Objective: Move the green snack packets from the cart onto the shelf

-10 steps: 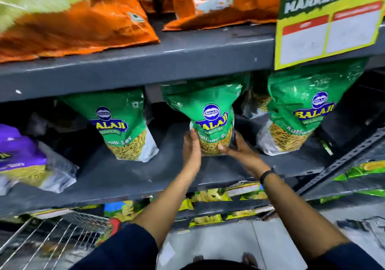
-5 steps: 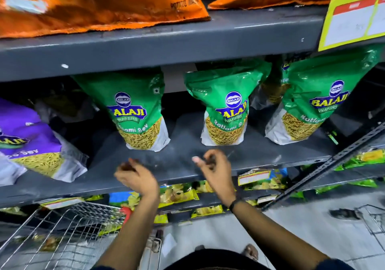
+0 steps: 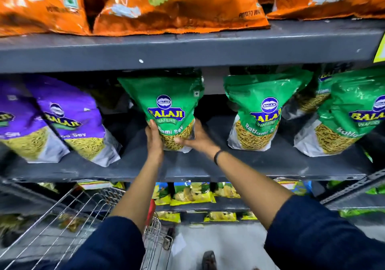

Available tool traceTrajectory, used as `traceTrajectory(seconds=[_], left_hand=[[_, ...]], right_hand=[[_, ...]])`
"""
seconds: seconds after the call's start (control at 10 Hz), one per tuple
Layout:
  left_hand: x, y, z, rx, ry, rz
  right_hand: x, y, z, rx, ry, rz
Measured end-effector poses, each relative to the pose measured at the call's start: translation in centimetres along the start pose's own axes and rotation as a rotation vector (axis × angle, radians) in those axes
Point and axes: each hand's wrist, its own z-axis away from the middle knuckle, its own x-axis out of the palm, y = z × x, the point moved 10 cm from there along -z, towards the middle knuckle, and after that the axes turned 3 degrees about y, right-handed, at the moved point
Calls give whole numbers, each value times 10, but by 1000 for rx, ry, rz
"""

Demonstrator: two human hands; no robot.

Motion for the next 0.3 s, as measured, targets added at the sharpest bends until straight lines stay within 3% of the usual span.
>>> traceTrajectory(seconds=[0.2,0.3], left_hand=[[-11,-5,26,37,38,94],[-27,0,34,104,180,80]], right_hand=[[-3,6,24,30,-11,97],[-20,-3,45,17,76,112]])
